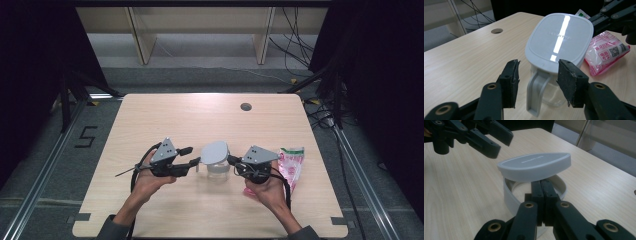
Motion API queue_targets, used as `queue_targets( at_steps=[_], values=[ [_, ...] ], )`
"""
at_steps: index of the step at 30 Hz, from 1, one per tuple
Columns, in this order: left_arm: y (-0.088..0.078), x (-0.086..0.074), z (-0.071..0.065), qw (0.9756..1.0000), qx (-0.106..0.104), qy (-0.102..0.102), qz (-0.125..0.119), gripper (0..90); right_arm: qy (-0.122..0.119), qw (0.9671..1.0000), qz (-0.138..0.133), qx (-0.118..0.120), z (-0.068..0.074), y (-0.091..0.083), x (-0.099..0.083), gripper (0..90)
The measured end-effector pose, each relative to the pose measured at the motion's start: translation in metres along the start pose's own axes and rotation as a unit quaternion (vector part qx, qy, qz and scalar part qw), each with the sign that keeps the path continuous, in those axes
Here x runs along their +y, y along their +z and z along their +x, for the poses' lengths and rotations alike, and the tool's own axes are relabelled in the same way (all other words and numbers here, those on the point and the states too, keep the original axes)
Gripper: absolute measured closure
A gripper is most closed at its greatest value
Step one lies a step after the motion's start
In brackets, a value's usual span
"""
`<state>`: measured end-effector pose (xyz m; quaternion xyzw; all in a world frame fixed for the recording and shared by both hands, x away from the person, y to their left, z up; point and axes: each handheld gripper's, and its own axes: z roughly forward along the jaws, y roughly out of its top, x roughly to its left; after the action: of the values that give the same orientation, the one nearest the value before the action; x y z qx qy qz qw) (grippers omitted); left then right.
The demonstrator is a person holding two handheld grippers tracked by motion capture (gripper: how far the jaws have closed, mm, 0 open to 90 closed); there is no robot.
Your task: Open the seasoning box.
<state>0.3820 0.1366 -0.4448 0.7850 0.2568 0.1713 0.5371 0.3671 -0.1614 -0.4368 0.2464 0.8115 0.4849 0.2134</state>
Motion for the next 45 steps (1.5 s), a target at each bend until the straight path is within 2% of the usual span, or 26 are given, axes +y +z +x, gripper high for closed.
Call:
queue_targets(
  at_steps=[1, 3, 4, 5, 6, 8, 10, 14, 15, 16, 17, 18, 20, 21, 23, 24, 28, 29, 30, 32, 33, 35, 36, 42, 43, 45],
  values=[
    [-0.006, -0.002, 0.002, 1.0, 0.003, 0.008, 0.003, 47.4, -0.001, 1.0, -0.003, 0.001, 0.001, 0.001, 0.001, 90.0],
    [-0.008, -0.004, 0.003, 1.0, 0.006, 0.004, 0.003, 44.0, -0.002, 1.0, -0.005, 0.001, 0.001, 0.002, 0.001, 90.0],
    [-0.012, -0.008, 0.003, 0.9998, 0.014, -0.01, 0.006, 43.5, -0.017, 0.9998, -0.008, 0.005, 0.001, 0.002, 0.004, 90.0],
    [-0.013, -0.009, 0.003, 0.9998, 0.015, -0.009, 0.008, 42.5, 0.002, 1.0, -0.008, 0.004, 0.004, 0.002, 0.004, 90.0],
    [-0.013, -0.009, 0.003, 0.9998, 0.015, -0.009, 0.008, 40.9, 0.002, 1.0, -0.008, 0.004, 0.004, 0.002, 0.004, 90.0],
    [-0.016, -0.015, 0.002, 0.9997, 0.017, -0.011, 0.015, 38.1, -0.017, 0.9998, -0.011, 0.008, 0.004, 0.003, 0.009, 90.0],
    [-0.018, -0.019, 0.002, 0.9995, 0.018, -0.011, 0.022, 36.5, -0.008, 0.9999, -0.013, 0.005, 0.006, 0.004, 0.01, 90.0],
    [-0.021, -0.023, 0.002, 0.9993, 0.023, -0.011, 0.026, 34.0, -0.016, 0.9998, -0.012, 0.007, 0.007, 0.006, 0.012, 90.0],
    [-0.02, -0.025, 0.001, 0.9991, 0.025, -0.021, 0.027, 33.3, -0.015, 0.9997, -0.015, 0.005, 0.007, 0.006, 0.012, 90.0],
    [-0.02, -0.025, 0.001, 0.9991, 0.025, -0.021, 0.027, 32.8, -0.015, 0.9997, -0.015, 0.005, 0.007, 0.006, 0.012, 90.0],
    [-0.021, -0.028, 0.001, 0.9989, 0.03, -0.019, 0.03, 32.6, -0.017, 0.9997, -0.015, 0.01, 0.008, 0.007, 0.014, 90.0],
    [-0.021, -0.029, 0.0, 0.9989, 0.028, -0.017, 0.032, 32.5, -0.01, 0.9998, -0.013, 0.009, 0.009, 0.007, 0.014, 90.0],
    [-0.021, -0.031, 0.0, 0.9989, 0.026, -0.02, 0.033, 32.2, -0.012, 0.9997, -0.014, 0.012, 0.01, 0.007, 0.016, 90.0],
    [-0.022, -0.033, 0.001, 0.9988, 0.029, -0.005, 0.039, 32.1, -0.017, 0.9996, -0.017, 0.012, 0.011, 0.009, 0.016, 90.0],
    [-0.022, -0.034, 0.0, 0.9988, 0.027, -0.007, 0.039, 31.9, -0.018, 0.9996, -0.017, 0.012, 0.011, 0.009, 0.017, 90.0],
    [-0.022, -0.036, -0.003, 0.9987, 0.026, -0.019, 0.04, 31.9, -0.02, 0.9995, -0.019, 0.016, 0.013, 0.011, 0.019, 90.0],
    [-0.025, -0.036, -0.005, 0.9987, 0.03, -0.011, 0.039, 31.7, -0.025, 0.9992, -0.025, 0.019, 0.016, 0.014, 0.023, 90.0],
    [-0.026, -0.036, -0.006, 0.9987, 0.03, -0.015, 0.039, 31.7, -0.026, 0.9992, -0.024, 0.02, 0.017, 0.014, 0.023, 90.0],
    [-0.027, -0.035, -0.005, 0.9987, 0.031, -0.009, 0.038, 31.7, -0.026, 0.9992, -0.021, 0.023, 0.017, 0.014, 0.025, 90.0],
    [-0.028, -0.037, -0.006, 0.9988, 0.031, -0.013, 0.036, 31.4, -0.028, 0.999, -0.024, 0.025, 0.02, 0.016, 0.026, 90.0],
    [-0.029, -0.037, -0.005, 0.9987, 0.031, -0.002, 0.039, 31.3, -0.029, 0.9989, -0.025, 0.026, 0.021, 0.017, 0.027, 90.0],
    [-0.029, -0.038, -0.006, 0.9987, 0.033, -0.004, 0.039, 31.1, -0.024, 0.9991, -0.023, 0.026, 0.022, 0.017, 0.027, 90.0],
    [-0.03, -0.039, -0.008, 0.9983, 0.036, -0.013, 0.043, 30.9, -0.031, 0.9988, -0.027, 0.029, 0.024, 0.019, 0.029, 90.0],
    [-0.031, -0.043, -0.008, 0.9984, 0.032, -0.015, 0.044, 30.5, -0.039, 0.9982, -0.023, 0.039, 0.028, 0.023, 0.031, 90.0],
    [-0.031, -0.044, -0.006, 0.9983, 0.034, -0.004, 0.047, 30.5, -0.036, 0.9984, -0.025, 0.035, 0.03, 0.025, 0.031, 90.0],
    [-0.031, -0.046, -0.006, 0.9982, 0.034, -0.012, 0.048, 30.5, -0.042, 0.998, -0.023, 0.042, 0.031, 0.026, 0.032, 90.0]
  ],
)
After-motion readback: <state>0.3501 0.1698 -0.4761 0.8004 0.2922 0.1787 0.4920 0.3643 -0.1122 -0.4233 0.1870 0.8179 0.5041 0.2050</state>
